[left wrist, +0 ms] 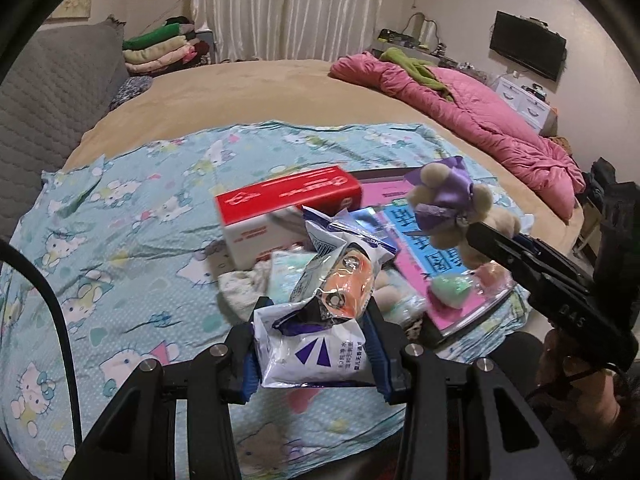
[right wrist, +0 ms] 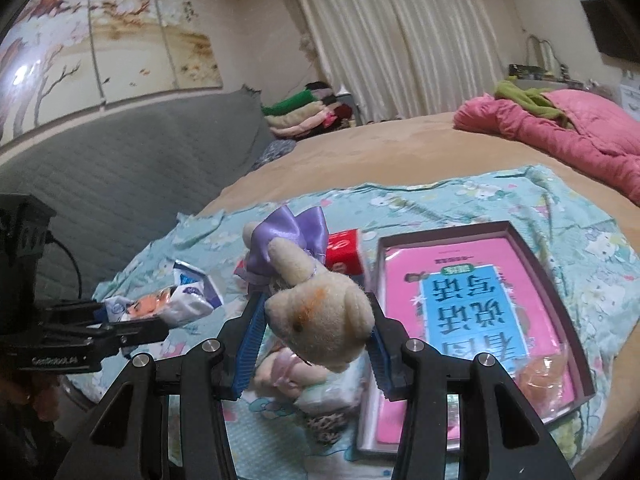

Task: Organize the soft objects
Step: 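Lift and carry the packet and the bunny over the pink tray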

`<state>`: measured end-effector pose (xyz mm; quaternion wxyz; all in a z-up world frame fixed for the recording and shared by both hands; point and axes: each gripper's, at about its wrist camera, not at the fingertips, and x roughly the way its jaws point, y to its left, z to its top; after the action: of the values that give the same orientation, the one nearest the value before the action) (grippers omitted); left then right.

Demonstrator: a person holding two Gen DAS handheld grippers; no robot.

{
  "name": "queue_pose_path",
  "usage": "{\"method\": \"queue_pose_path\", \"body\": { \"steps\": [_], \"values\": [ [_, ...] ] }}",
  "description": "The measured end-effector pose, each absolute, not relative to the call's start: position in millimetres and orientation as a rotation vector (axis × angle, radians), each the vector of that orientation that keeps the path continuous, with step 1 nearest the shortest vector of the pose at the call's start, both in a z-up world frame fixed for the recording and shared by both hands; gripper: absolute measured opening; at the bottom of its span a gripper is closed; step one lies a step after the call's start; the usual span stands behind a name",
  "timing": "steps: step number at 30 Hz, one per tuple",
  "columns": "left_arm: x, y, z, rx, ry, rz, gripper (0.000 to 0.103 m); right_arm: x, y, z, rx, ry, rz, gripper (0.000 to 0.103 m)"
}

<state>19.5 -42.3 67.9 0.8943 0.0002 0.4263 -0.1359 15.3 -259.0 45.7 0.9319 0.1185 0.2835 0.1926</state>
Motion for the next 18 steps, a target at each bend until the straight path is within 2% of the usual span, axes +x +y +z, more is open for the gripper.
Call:
{"method": "queue_pose_path", "body": {
  "steps": [18],
  "values": [
    [36.4,-111.2,82.9,0.040,0.862,-0.339,0.044,12.1,-314.9,51.4,0.317,0.519,0.258,0.049]
  ]
}}
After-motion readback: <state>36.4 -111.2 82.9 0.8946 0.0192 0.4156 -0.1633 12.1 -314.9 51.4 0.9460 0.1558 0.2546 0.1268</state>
